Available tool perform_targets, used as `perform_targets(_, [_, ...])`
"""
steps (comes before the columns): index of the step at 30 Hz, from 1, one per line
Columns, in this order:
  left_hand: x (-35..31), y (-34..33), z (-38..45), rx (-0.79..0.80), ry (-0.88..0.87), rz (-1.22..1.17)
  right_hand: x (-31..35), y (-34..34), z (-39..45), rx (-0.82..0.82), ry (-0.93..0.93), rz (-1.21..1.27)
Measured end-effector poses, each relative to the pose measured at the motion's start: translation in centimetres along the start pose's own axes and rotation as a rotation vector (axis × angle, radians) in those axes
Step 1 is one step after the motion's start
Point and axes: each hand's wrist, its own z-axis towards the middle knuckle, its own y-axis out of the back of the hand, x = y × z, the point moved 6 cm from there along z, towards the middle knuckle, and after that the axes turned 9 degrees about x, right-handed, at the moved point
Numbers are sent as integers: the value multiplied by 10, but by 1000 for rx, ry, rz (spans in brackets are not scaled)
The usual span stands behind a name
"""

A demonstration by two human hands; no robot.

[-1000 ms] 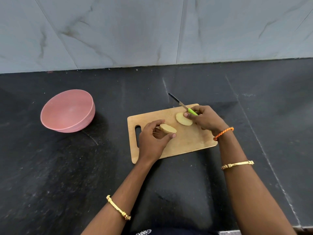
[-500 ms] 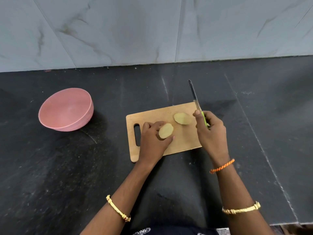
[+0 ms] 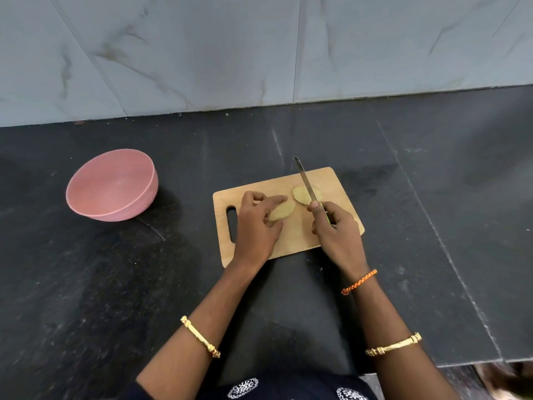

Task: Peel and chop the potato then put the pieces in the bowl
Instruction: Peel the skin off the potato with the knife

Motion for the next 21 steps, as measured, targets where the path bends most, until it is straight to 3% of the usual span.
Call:
perform_targets(5, [6, -5, -1, 156, -1, -36, -5, 4, -4, -7, -7, -34])
perform_targets(10, [0, 0, -7, 130, 0, -141, -10, 6, -16, 29, -37, -84])
perform_targets(21, [2, -3, -5, 104, 17, -41, -10, -11, -34, 203, -137, -373])
